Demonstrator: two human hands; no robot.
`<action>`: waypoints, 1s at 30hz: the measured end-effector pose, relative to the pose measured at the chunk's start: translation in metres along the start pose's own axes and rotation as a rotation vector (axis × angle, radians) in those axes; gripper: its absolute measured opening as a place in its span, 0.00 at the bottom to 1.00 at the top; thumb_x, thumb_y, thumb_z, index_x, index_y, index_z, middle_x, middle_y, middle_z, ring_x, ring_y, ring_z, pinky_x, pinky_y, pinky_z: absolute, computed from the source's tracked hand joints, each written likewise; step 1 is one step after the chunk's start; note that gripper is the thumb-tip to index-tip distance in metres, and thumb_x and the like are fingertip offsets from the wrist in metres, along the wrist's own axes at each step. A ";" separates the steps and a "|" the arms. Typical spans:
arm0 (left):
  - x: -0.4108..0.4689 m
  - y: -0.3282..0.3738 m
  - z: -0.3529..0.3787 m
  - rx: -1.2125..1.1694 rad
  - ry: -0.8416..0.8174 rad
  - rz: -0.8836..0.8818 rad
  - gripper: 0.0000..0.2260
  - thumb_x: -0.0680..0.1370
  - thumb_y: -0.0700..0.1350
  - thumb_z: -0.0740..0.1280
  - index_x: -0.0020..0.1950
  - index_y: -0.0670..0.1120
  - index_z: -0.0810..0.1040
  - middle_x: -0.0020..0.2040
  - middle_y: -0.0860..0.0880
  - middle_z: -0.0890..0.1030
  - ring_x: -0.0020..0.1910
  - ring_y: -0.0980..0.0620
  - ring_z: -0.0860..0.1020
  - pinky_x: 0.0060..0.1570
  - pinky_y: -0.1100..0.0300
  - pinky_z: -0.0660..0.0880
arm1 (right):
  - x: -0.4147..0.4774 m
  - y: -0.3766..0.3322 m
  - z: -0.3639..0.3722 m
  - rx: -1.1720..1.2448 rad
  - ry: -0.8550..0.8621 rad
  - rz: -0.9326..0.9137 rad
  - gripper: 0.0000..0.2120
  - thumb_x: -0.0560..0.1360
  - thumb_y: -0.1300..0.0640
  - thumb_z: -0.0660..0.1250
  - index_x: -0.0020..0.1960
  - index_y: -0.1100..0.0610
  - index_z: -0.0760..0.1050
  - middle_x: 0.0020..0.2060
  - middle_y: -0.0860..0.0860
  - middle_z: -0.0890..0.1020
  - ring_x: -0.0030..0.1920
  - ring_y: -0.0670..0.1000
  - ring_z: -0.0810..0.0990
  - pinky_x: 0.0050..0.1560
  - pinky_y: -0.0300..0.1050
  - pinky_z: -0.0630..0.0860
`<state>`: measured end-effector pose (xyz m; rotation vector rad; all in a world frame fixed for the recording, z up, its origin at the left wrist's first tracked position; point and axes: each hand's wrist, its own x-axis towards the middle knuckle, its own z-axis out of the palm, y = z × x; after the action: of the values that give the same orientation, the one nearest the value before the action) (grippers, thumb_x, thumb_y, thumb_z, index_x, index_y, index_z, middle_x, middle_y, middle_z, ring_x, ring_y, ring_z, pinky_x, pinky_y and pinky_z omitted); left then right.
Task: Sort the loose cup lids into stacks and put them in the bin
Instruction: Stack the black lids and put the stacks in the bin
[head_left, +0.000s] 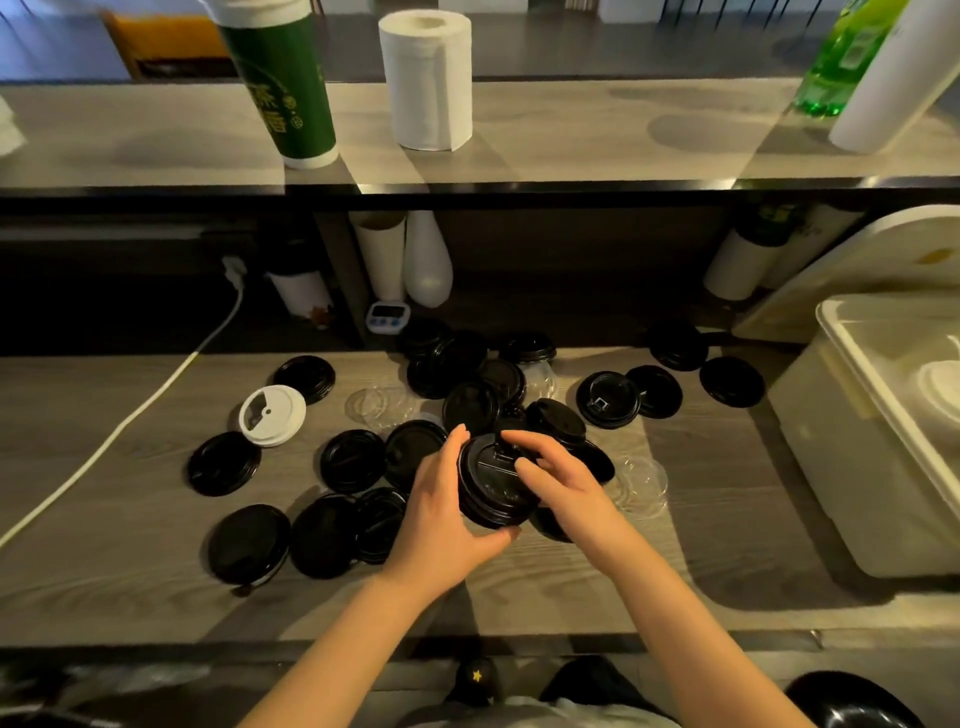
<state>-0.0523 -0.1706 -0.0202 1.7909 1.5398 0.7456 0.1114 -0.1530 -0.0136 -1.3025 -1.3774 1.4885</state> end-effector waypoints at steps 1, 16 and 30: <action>-0.001 0.001 0.000 -0.018 -0.023 -0.018 0.47 0.66 0.49 0.77 0.76 0.50 0.50 0.65 0.57 0.61 0.67 0.62 0.58 0.60 0.78 0.54 | 0.001 0.002 0.000 -0.008 0.038 0.004 0.15 0.76 0.55 0.66 0.62 0.46 0.73 0.57 0.49 0.79 0.59 0.47 0.77 0.62 0.49 0.75; -0.008 -0.035 -0.004 -0.520 0.116 -0.334 0.26 0.74 0.27 0.62 0.62 0.53 0.65 0.62 0.48 0.75 0.61 0.56 0.74 0.56 0.74 0.70 | 0.017 0.035 0.034 -0.046 0.038 0.265 0.23 0.71 0.60 0.73 0.63 0.50 0.70 0.58 0.52 0.78 0.56 0.50 0.79 0.55 0.45 0.78; -0.014 -0.078 -0.028 -0.791 0.231 -0.758 0.12 0.76 0.35 0.64 0.58 0.45 0.73 0.51 0.46 0.78 0.53 0.48 0.77 0.55 0.53 0.74 | 0.061 0.017 0.059 -0.183 0.000 0.220 0.14 0.78 0.55 0.64 0.63 0.54 0.73 0.53 0.49 0.78 0.57 0.50 0.77 0.49 0.38 0.73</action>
<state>-0.1241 -0.1736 -0.0631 0.5024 1.5791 0.9835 0.0428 -0.1129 -0.0473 -1.6129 -1.4341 1.5329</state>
